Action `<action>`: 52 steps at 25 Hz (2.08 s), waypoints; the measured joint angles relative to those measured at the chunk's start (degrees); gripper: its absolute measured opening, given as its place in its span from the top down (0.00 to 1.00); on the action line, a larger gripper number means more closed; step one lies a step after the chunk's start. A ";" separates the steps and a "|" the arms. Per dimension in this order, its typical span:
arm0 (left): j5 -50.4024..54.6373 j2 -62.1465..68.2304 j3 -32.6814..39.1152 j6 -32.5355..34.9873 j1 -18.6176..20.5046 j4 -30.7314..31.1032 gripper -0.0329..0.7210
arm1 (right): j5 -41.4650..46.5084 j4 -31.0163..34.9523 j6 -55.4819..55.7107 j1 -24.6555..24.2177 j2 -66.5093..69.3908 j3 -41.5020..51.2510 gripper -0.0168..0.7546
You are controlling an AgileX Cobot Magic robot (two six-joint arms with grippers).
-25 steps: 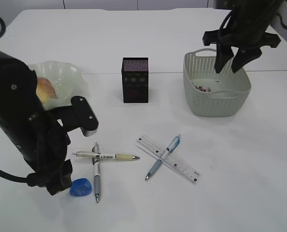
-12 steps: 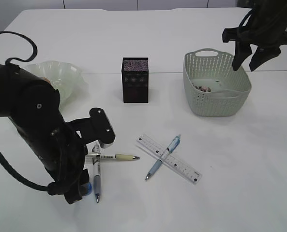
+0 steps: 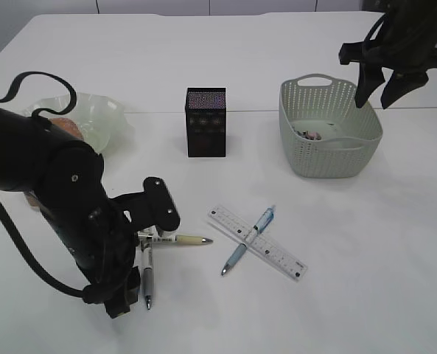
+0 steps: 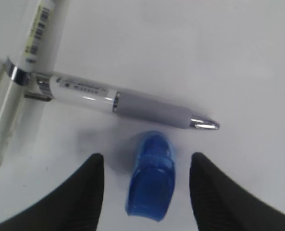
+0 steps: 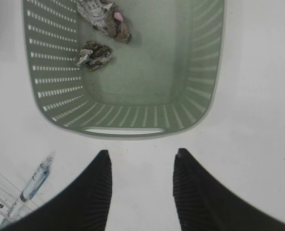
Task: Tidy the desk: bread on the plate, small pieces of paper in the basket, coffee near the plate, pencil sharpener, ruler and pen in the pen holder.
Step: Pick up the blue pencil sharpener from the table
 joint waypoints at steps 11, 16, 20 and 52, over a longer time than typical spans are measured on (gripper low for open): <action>-1.71 0.00 -0.10 0.00 0.00 0.72 0.40 | 0.00 -0.12 0.04 0.00 0.00 0.00 0.57; -1.71 0.00 -0.10 0.00 0.00 0.72 0.44 | 0.00 -0.12 0.04 0.00 0.00 0.00 0.57; -1.59 0.28 -0.10 0.00 0.00 0.72 0.47 | 0.00 -0.12 0.04 0.00 0.00 0.00 0.57; 10.42 1.17 -8.54 -6.37 0.00 -6.86 0.74 | 0.00 -1.44 0.04 0.00 0.00 0.00 0.57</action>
